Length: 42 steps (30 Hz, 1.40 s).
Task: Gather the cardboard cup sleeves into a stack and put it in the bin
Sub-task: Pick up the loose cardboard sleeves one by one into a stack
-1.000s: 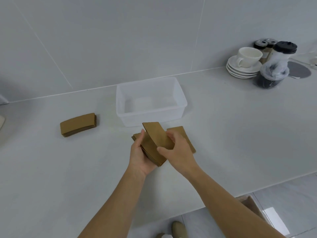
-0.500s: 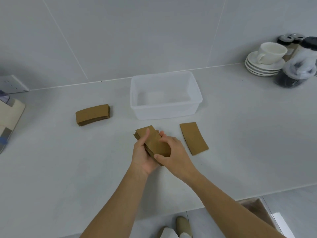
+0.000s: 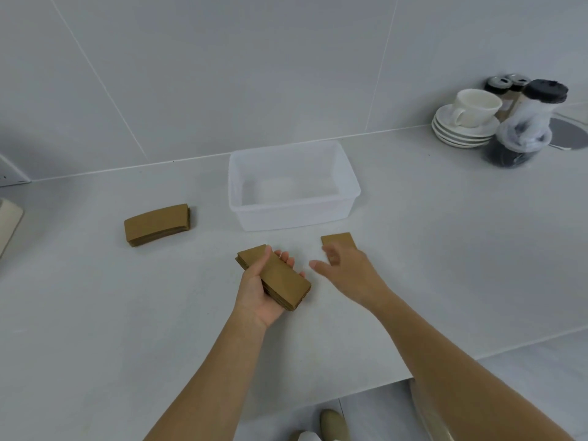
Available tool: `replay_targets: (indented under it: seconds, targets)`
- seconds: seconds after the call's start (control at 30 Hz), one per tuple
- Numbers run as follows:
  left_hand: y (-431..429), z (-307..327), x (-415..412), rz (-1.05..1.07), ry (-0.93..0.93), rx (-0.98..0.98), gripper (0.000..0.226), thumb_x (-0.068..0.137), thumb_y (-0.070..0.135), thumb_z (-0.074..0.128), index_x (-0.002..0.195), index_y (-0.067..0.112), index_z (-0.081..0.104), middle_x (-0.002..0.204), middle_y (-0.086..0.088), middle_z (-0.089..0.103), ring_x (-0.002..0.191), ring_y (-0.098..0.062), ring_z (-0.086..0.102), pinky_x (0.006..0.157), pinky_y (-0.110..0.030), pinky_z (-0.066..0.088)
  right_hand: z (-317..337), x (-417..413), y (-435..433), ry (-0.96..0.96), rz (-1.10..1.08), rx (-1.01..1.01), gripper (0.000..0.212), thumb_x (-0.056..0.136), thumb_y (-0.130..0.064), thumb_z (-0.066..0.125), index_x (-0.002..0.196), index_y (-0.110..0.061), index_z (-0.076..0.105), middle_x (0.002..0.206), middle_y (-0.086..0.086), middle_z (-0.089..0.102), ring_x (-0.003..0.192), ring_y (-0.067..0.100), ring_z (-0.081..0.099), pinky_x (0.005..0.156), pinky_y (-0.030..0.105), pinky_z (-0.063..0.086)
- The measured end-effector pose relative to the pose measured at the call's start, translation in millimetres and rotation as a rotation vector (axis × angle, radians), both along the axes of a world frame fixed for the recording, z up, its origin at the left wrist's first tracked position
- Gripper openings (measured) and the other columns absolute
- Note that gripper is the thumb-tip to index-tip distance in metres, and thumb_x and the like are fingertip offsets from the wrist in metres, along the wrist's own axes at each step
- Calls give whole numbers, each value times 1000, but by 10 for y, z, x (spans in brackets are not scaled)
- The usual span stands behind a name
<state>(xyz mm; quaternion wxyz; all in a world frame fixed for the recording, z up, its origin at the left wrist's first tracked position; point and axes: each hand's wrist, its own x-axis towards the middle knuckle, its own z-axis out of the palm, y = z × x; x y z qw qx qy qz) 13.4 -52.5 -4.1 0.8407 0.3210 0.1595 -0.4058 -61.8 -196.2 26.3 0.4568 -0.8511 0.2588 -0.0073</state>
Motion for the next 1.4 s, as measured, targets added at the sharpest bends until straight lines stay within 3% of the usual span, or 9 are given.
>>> replay_targets:
  seconds: [0.17, 0.33, 0.57, 0.77, 1.1, 1.23, 1.4]
  targets:
    - [29, -21, -3, 27, 18, 19, 15, 77, 27, 71, 81, 12, 69, 76, -4, 72, 74, -19, 69, 80, -47, 54, -57, 20, -226, 155, -145, -297, 64, 82, -48, 55, 131, -11, 36, 128, 13, 48, 119, 30, 43, 97, 42, 35]
    - [91, -53, 13, 39, 4, 22, 21, 77, 29, 71, 87, 12, 65, 77, -5, 71, 74, -19, 69, 81, -48, 53, -311, -69, -209, 288, -166, -447, 77, 81, -55, 52, 136, -11, 22, 136, 14, 40, 125, 32, 36, 102, 44, 29]
    - [181, -73, -16, 56, 33, 39, 23, 75, 30, 71, 88, 11, 66, 79, -6, 72, 78, -20, 68, 84, -50, 53, -438, -101, -68, 254, -117, -669, 60, 87, -45, 47, 130, -6, 30, 125, 14, 49, 114, 30, 44, 95, 38, 35]
    - [191, -21, -8, 49, 27, 37, 27, 74, 31, 72, 90, 11, 66, 82, -7, 71, 80, -21, 68, 86, -50, 52, -316, -77, -71, 174, -145, -476, 59, 81, -32, 58, 129, -7, 32, 122, 13, 50, 114, 30, 43, 96, 39, 34]
    - [201, 98, 48, 17, 17, -11, 53, 61, 37, 78, 104, 10, 63, 90, -9, 70, 81, -22, 69, 69, -44, 58, 168, 150, 303, -52, -58, -156, 54, 78, -33, 61, 123, -12, 42, 112, 5, 51, 108, 25, 47, 95, 41, 41]
    - [259, 107, 67, -25, -52, -31, 53, 65, 45, 74, 103, 9, 67, 101, -11, 70, 95, -28, 66, 72, -44, 57, 292, 188, 517, -95, 14, -63, 57, 77, -36, 62, 124, -14, 40, 109, 1, 48, 109, 24, 47, 96, 44, 42]
    - [321, 102, 93, -45, -105, -61, 48, 70, 50, 66, 98, 12, 73, 102, -14, 73, 95, -31, 68, 77, -42, 57, 279, 212, 739, -104, 101, -58, 54, 78, -34, 61, 125, -16, 40, 119, 4, 50, 112, 21, 43, 99, 41, 39]
